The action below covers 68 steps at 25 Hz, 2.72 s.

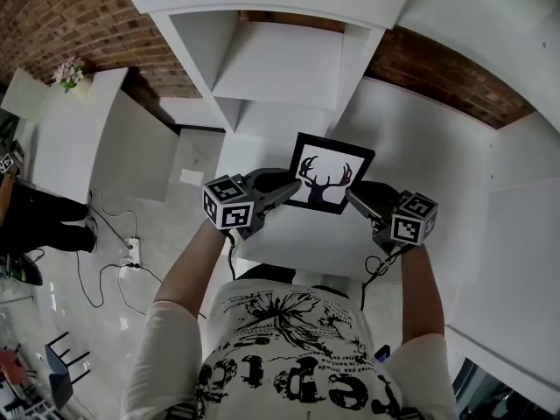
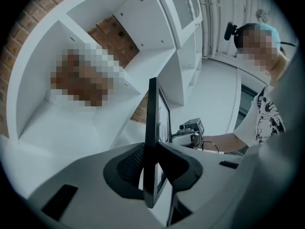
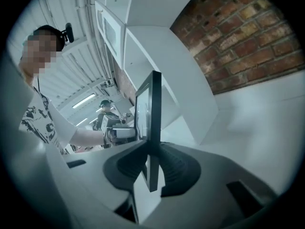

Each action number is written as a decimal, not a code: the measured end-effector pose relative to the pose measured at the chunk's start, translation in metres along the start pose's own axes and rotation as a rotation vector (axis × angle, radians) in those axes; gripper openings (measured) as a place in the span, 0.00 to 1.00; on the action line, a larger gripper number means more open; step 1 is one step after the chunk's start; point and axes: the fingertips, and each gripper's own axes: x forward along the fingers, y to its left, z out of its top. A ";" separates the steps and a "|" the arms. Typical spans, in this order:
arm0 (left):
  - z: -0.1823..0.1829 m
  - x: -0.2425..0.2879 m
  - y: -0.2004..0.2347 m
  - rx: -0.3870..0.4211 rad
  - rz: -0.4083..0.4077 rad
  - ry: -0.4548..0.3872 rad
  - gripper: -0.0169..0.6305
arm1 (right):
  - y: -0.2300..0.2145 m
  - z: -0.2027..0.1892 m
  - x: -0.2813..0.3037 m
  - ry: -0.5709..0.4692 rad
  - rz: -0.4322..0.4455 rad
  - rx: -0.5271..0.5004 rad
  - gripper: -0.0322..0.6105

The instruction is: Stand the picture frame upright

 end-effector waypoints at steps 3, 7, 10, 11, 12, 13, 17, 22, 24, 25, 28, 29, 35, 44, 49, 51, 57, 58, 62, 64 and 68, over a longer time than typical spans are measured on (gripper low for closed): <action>0.000 0.004 0.021 0.038 0.001 0.026 0.17 | -0.017 0.000 0.014 0.034 -0.041 -0.021 0.18; 0.013 0.005 0.056 0.075 0.013 0.028 0.17 | -0.038 0.020 0.040 0.057 -0.098 -0.051 0.18; 0.018 0.011 0.084 0.129 0.039 0.046 0.18 | -0.056 0.030 0.056 0.067 -0.133 -0.083 0.18; 0.016 0.014 0.089 0.147 0.048 0.057 0.18 | -0.062 0.029 0.057 0.072 -0.143 -0.093 0.18; 0.013 0.018 0.093 0.161 0.054 0.067 0.18 | -0.066 0.027 0.058 0.077 -0.152 -0.100 0.18; 0.009 0.021 0.094 0.169 0.057 0.073 0.18 | -0.069 0.024 0.057 0.080 -0.159 -0.104 0.18; -0.001 0.028 0.101 0.175 0.070 0.087 0.18 | -0.081 0.014 0.059 0.088 -0.181 -0.107 0.18; -0.006 0.033 0.111 0.216 0.102 0.111 0.19 | -0.095 0.010 0.065 0.096 -0.223 -0.130 0.19; -0.007 0.035 0.113 0.232 0.115 0.122 0.19 | -0.098 0.011 0.066 0.092 -0.241 -0.150 0.19; -0.007 0.037 0.115 0.234 0.122 0.124 0.19 | -0.100 0.011 0.067 0.091 -0.251 -0.159 0.19; -0.008 0.039 0.124 0.231 0.142 0.130 0.21 | -0.107 0.011 0.071 0.094 -0.282 -0.177 0.19; -0.009 0.039 0.127 0.229 0.149 0.133 0.21 | -0.109 0.010 0.073 0.099 -0.293 -0.181 0.19; -0.008 0.040 0.141 0.218 0.175 0.135 0.23 | -0.117 0.011 0.082 0.123 -0.343 -0.219 0.19; -0.006 0.043 0.159 0.213 0.195 0.143 0.25 | -0.125 0.018 0.092 0.116 -0.395 -0.242 0.20; -0.002 0.046 0.165 0.216 0.216 0.173 0.26 | -0.132 0.023 0.093 0.099 -0.428 -0.220 0.20; 0.000 0.045 0.168 0.212 0.229 0.179 0.27 | -0.132 0.023 0.094 0.100 -0.430 -0.222 0.20; 0.002 0.041 0.174 0.175 0.256 0.190 0.26 | -0.133 0.025 0.094 0.107 -0.429 -0.231 0.21; 0.001 0.041 0.174 0.172 0.260 0.192 0.26 | -0.133 0.025 0.094 0.107 -0.429 -0.232 0.21; 0.001 0.039 0.175 0.161 0.281 0.202 0.26 | -0.133 0.025 0.095 0.105 -0.429 -0.232 0.21; 0.001 0.039 0.176 0.138 0.296 0.207 0.26 | -0.134 0.026 0.096 0.097 -0.433 -0.223 0.21; 0.002 0.040 0.171 0.114 0.329 0.203 0.26 | -0.134 0.025 0.094 0.081 -0.455 -0.209 0.21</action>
